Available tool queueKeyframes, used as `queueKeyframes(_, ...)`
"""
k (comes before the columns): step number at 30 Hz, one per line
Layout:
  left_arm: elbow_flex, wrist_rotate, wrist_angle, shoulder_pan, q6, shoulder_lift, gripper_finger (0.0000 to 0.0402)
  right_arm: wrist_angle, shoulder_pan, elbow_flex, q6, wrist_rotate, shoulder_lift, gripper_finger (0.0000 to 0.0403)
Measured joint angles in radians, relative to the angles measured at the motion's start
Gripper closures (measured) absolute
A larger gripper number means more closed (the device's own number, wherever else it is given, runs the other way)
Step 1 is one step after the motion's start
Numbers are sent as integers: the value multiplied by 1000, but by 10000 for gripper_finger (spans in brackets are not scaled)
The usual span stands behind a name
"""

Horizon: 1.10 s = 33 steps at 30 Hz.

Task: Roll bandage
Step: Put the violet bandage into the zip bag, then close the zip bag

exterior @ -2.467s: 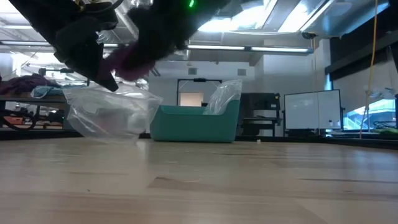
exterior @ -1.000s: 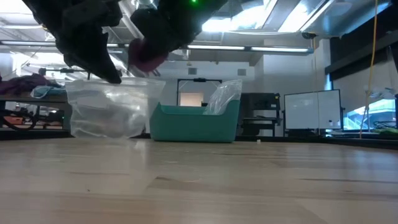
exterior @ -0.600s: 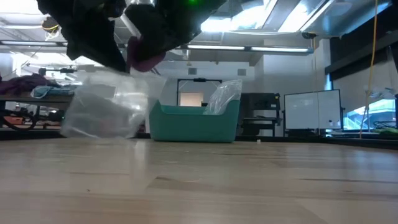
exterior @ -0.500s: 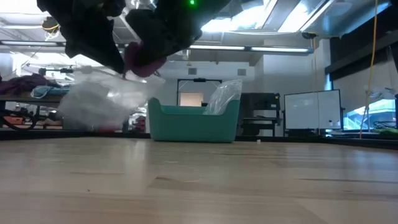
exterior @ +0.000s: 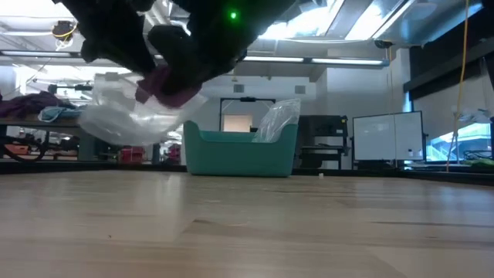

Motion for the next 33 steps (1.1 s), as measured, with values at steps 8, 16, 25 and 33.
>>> queueKeyframes(8, 4, 1, 29, -6, 28, -1, 396, 41, 0, 0, -65, -28, 9, 372)
queueKeyframes(16, 8, 19, 78, -44, 53, -2, 396, 76, -17, -1, -157, -87, 9, 372)
queueKeyframes(25, 15, 57, 245, -95, 140, -3, 396, 130, -28, 2, -119, -261, 10, 325)
queueKeyframes(33, 27, 53, 134, -97, 84, -3, 396, -110, 12, 89, -61, -258, -24, 183)
